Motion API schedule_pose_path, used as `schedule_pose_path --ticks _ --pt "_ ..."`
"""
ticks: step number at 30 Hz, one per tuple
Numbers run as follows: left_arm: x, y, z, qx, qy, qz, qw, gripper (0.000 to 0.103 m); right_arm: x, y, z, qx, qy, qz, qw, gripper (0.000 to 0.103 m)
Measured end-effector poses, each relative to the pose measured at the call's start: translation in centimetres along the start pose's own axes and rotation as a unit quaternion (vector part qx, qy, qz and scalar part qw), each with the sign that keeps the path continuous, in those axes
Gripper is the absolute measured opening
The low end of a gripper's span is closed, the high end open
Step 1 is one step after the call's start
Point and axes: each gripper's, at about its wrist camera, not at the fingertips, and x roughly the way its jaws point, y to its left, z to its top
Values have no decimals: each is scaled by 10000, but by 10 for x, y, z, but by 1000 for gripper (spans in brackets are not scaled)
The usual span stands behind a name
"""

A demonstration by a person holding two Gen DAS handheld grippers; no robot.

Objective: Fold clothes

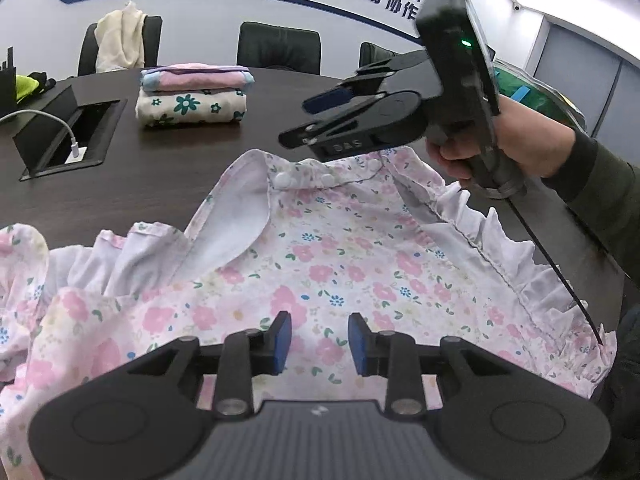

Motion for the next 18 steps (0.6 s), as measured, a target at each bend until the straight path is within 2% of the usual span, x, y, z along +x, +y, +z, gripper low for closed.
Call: schedule_pose_path --ticks 1,3,4,5,8,12,14,18 --pt "0 0 0 -2 -2 15 10000 29 -6 0 -2 -11 -47 0 10000 47" --pt "1 0 1 -13 -6 35 10000 29 -22 -2 -7 116 -23 457 9989 38" --pt "1 1 1 -20 -8 44 10000 29 -29 -3 -10 227 30 756 9969 21" --pt "1 0 1 -4 -9 63 10000 29 -29 -3 -16 331 125 917 9952 14" --pt "2 -3 0 44 -7 125 9999 30 -23 1 -33 605 460 1164 9903 13" --pt "2 -6 0 99 -15 234 9997 30 1 -6 -41 1288 525 946 9857 13" --pt "1 -6 -1 105 -19 349 9993 30 8 -18 -42 1816 549 895 9778 13" --pt "-5 -3 2 -60 20 507 9987 30 3 -26 -47 2068 498 651 9749 14"
